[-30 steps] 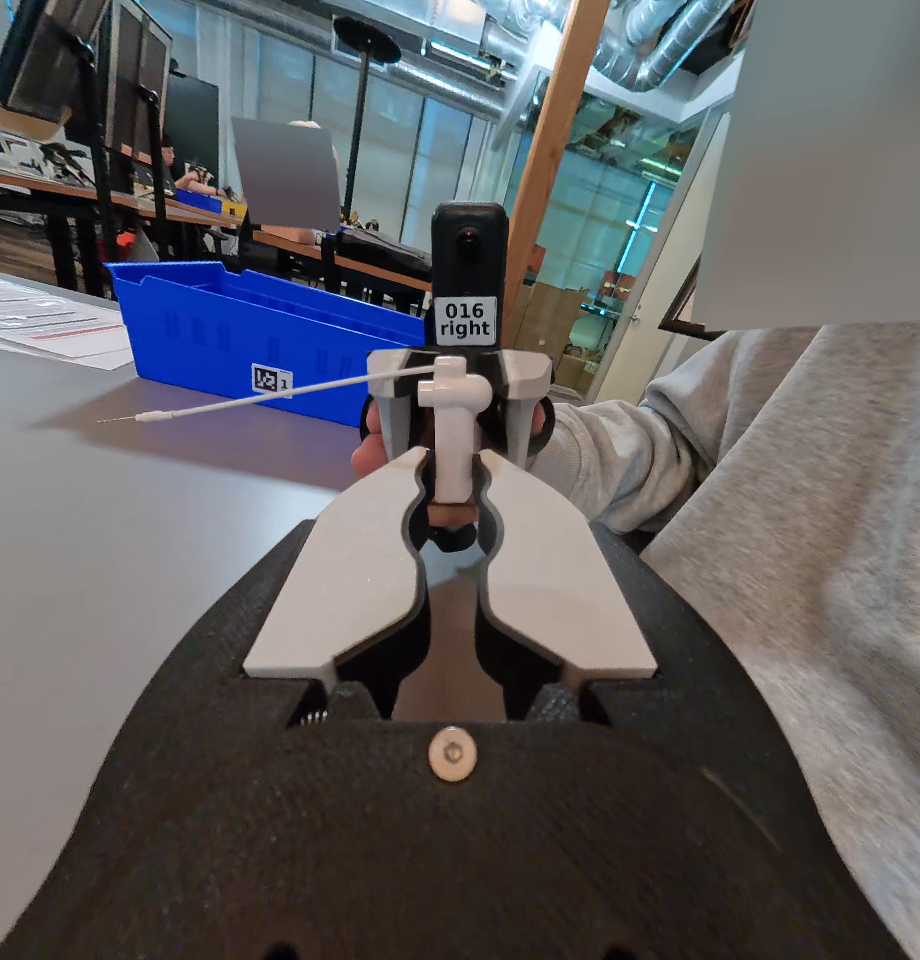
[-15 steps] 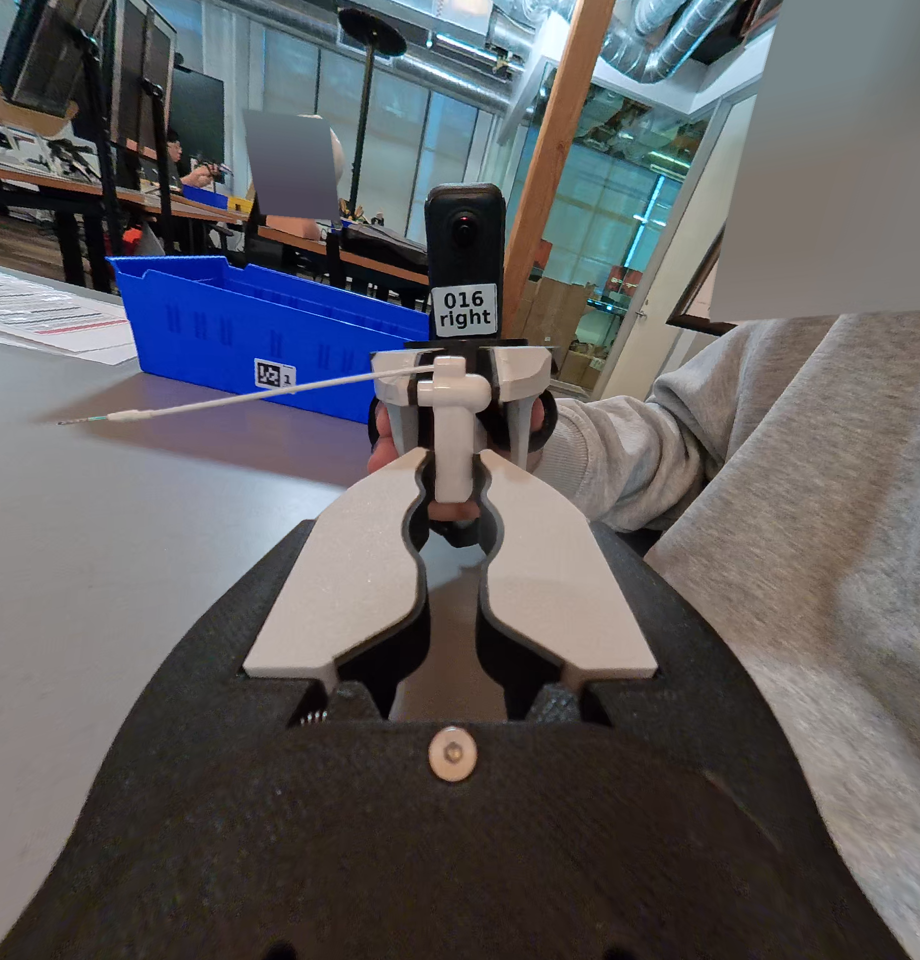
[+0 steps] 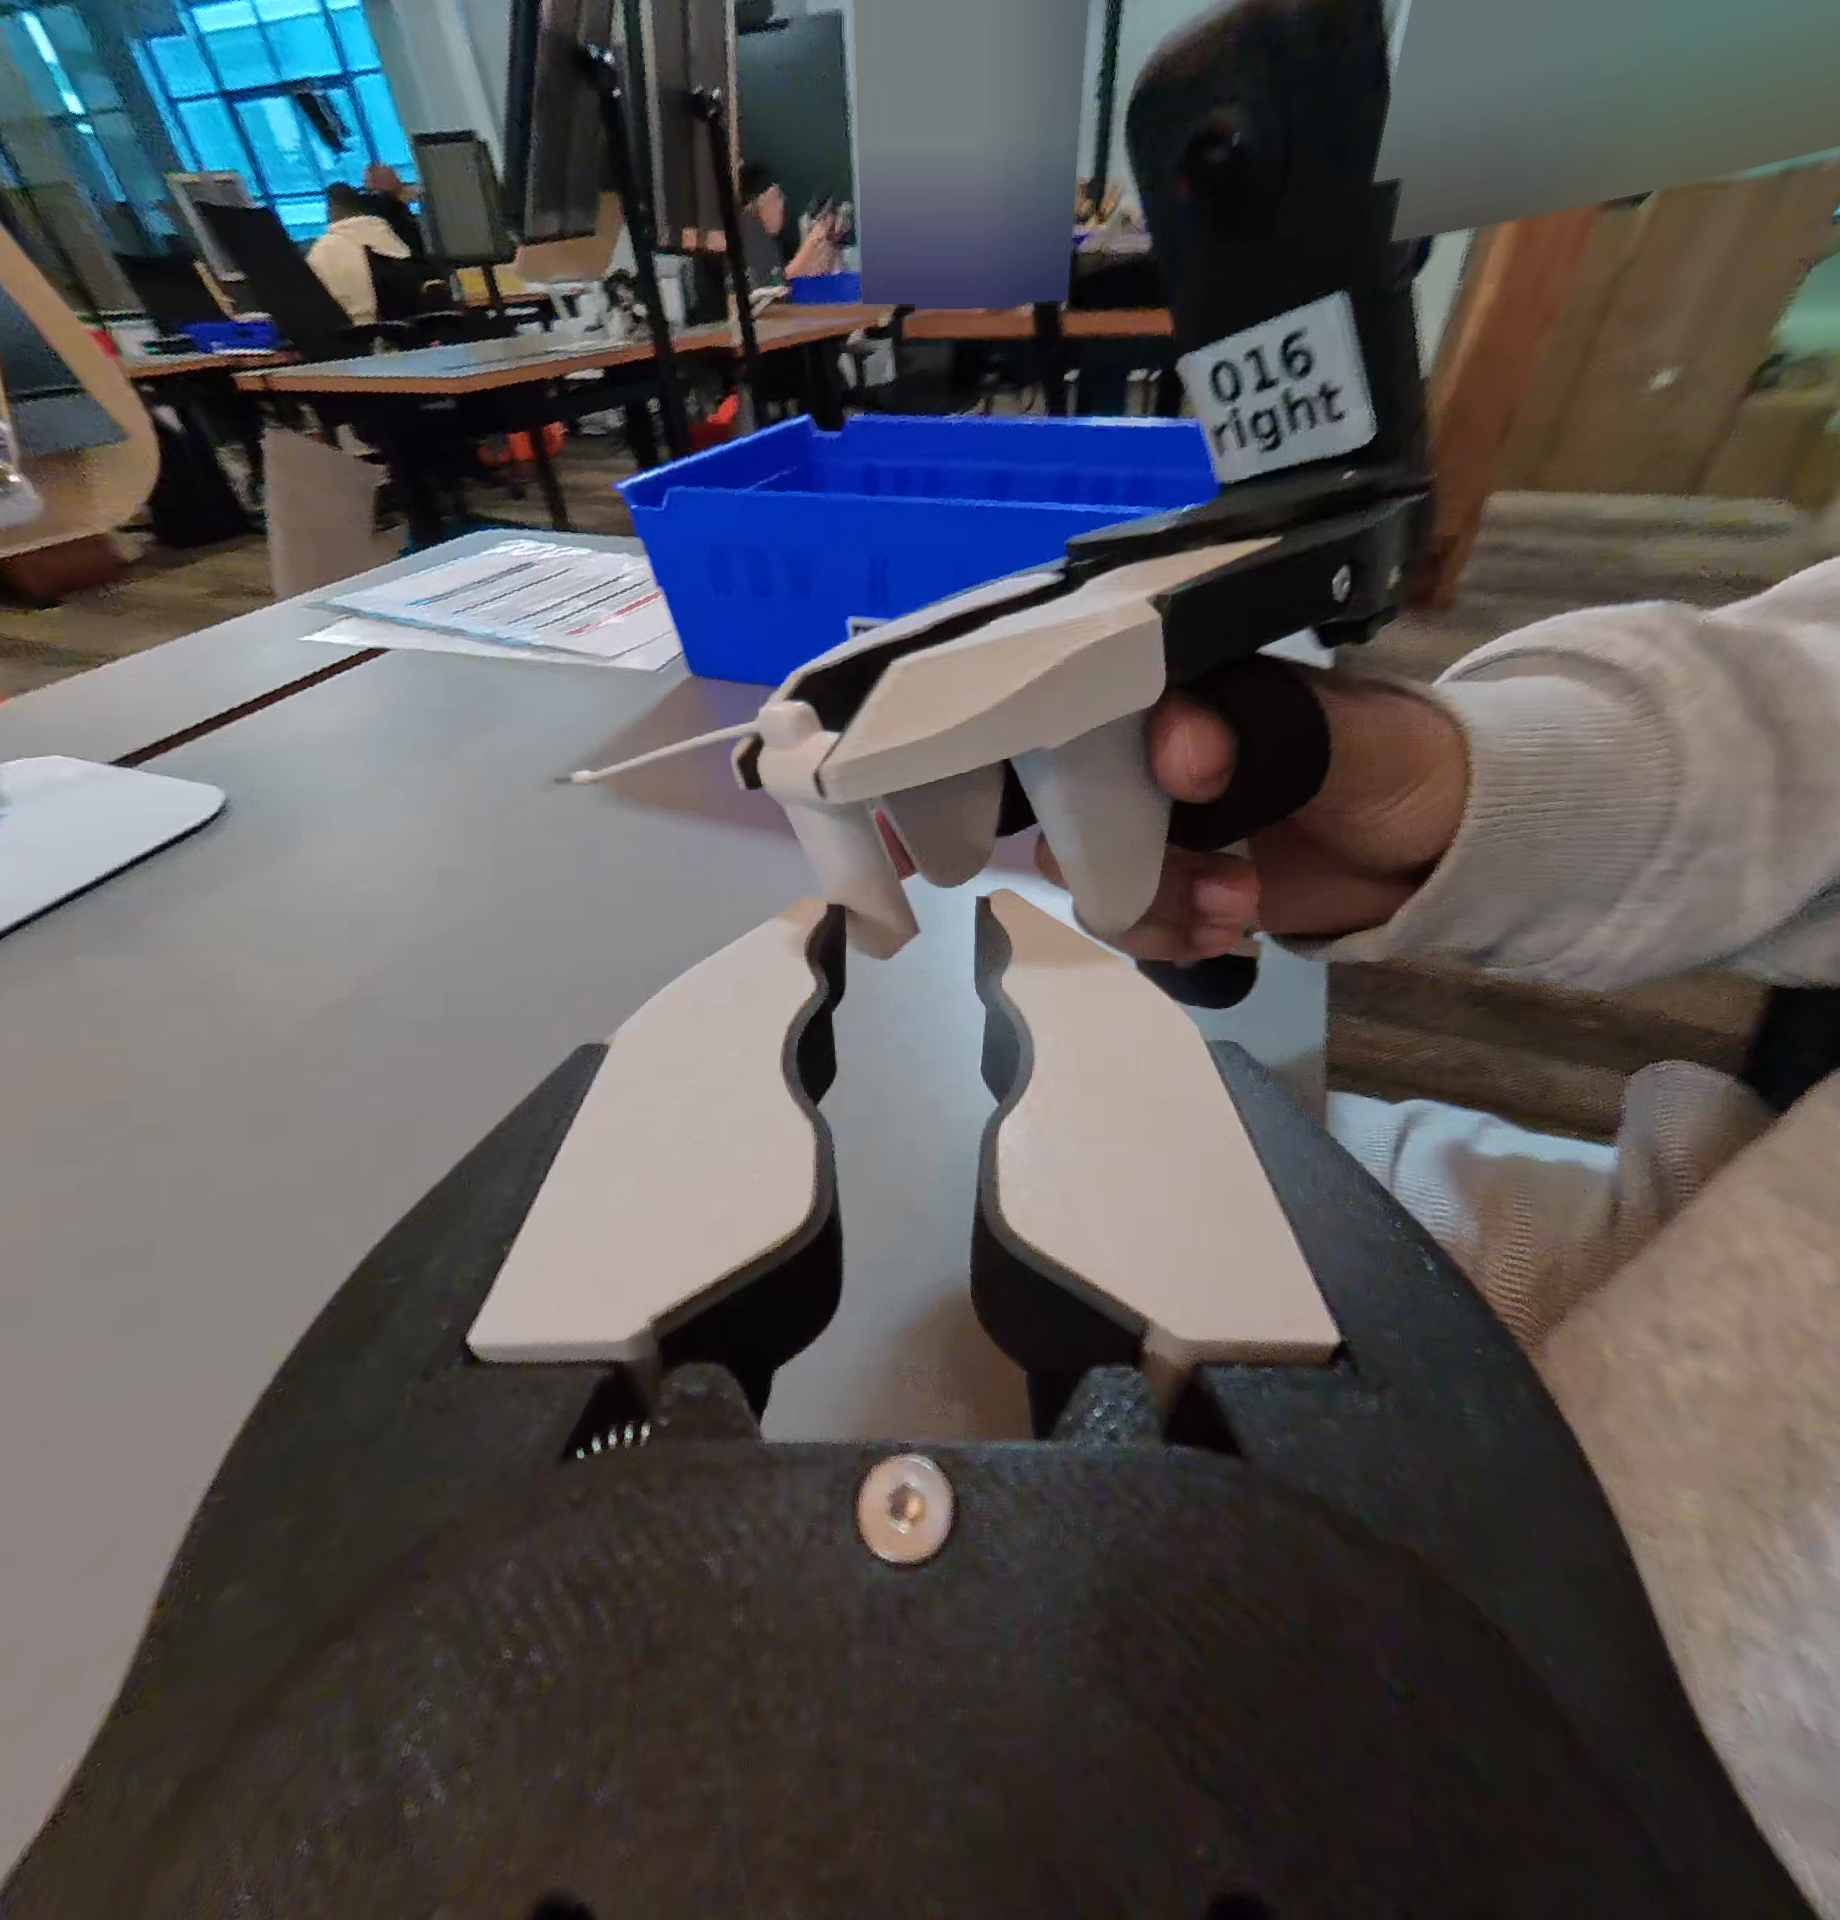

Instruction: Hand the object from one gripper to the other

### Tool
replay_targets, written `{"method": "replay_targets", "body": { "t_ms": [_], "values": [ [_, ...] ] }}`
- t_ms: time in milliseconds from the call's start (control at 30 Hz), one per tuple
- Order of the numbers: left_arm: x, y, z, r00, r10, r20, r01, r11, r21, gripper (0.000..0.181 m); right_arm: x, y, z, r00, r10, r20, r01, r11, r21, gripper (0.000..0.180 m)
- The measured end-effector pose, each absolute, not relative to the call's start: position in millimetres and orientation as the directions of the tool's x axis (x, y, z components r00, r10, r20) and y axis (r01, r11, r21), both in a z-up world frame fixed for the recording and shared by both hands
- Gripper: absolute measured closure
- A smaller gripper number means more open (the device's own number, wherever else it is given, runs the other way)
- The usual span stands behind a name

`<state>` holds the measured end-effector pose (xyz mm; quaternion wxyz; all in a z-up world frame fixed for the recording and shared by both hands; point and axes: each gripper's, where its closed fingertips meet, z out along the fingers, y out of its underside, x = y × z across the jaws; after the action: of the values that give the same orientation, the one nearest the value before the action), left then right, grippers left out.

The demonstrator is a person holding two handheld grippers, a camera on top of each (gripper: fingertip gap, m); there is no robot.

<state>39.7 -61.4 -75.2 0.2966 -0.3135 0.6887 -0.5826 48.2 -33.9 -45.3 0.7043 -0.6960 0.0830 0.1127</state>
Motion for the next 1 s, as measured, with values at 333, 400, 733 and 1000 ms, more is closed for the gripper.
{"method": "replay_targets", "body": {
  "t_ms": [333,400,733,1000],
  "values": [
    [50,-52,-82,-0.484,-0.875,-0.010,-0.163,0.101,-0.981,0.159,45,-30,-47,0.955,-0.068,-0.287,-0.287,0.017,-0.958,0.154],
    [50,-49,-82,-0.477,-0.879,0.017,-0.171,0.074,-0.982,0.163,44,-30,-47,0.955,-0.066,-0.290,-0.289,0.017,-0.957,0.154],
    [49,-47,-74,-0.520,-0.837,0.168,-0.195,-0.075,-0.978,0.166,44,-30,-41,0.958,-0.001,-0.286,-0.285,0.047,-0.957,0.146],
    [31,-42,-34,-0.724,-0.522,0.451,-0.196,-0.471,-0.860,0.167,37,-44,-26,0.860,0.277,-0.429,-0.462,0.066,-0.884,0.142]
  ]
}}
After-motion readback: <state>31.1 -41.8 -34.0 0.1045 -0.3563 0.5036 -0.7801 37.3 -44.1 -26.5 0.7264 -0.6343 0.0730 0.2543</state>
